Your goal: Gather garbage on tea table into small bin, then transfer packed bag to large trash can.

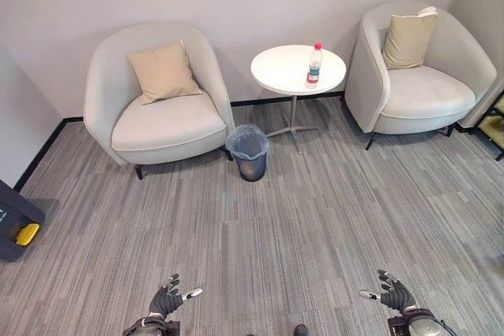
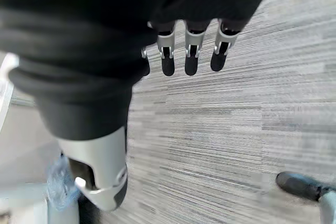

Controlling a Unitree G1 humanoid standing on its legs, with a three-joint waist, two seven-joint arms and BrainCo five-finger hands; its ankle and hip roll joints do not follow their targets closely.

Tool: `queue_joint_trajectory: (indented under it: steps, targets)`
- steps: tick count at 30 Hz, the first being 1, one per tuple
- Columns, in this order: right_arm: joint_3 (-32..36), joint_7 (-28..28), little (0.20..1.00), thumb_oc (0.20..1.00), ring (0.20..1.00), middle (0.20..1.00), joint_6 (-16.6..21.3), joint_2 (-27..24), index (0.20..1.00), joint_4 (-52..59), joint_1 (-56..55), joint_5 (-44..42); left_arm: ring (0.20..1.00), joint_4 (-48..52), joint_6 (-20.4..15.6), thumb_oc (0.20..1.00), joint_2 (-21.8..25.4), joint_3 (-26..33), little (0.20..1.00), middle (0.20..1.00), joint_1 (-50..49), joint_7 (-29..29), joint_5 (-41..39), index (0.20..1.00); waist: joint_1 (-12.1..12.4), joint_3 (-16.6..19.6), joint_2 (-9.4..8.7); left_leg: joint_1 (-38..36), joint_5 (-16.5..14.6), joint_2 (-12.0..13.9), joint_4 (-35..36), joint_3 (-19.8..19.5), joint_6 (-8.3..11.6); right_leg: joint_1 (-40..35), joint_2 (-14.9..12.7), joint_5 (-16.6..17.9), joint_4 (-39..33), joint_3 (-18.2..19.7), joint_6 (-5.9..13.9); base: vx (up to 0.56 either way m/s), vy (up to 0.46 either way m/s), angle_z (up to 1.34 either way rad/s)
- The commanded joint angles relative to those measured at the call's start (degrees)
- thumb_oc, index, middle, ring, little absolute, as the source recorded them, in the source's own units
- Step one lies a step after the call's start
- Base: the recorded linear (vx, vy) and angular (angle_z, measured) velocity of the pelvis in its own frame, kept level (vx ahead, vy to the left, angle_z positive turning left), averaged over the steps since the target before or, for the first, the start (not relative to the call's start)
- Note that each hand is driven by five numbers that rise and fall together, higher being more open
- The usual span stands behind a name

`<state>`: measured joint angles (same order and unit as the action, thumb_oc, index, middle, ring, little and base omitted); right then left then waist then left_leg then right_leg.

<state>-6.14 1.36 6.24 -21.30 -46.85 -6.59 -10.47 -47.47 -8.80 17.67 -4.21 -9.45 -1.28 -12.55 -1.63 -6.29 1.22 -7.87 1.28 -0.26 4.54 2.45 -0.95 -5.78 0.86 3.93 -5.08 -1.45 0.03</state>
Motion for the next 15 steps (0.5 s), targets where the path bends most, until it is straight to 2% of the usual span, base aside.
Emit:
queue_joint_trajectory:
  steps: [1,15]
  targets:
    - [1.2,1.4,1.000,1.000,1.000,1.000,2.2,0.4,1.000,-1.0,2.3,-4.2,1.000,-1.2,-2.0,1.000,1.9,2.1,1.000,1.000,1.8,-1.2,-2.1,1.000,-0.6,1.2,-2.25,1.4,-6.3,-0.8,-3.5,0.3,1.99,-1.9,-3.2,-9.5,3.2,0.5,4.18,0.01,0.034,-0.02]
    - [1.1,2.0,1.000,1.000,1.000,1.000,1.5,1.2,1.000,-2.1,4.2,-6.3,1.000,2.0,-2.0,1.000,1.4,-0.5,1.000,1.000,2.8,-1.1,-1.9,1.000,-0.2,0.2,-2.17,4.2,-8.2,-1.9,-7.0,1.3,1.06,0.1,-4.4,-9.3,4.8,1.6,5.27,0.01,0.043,-0.06]
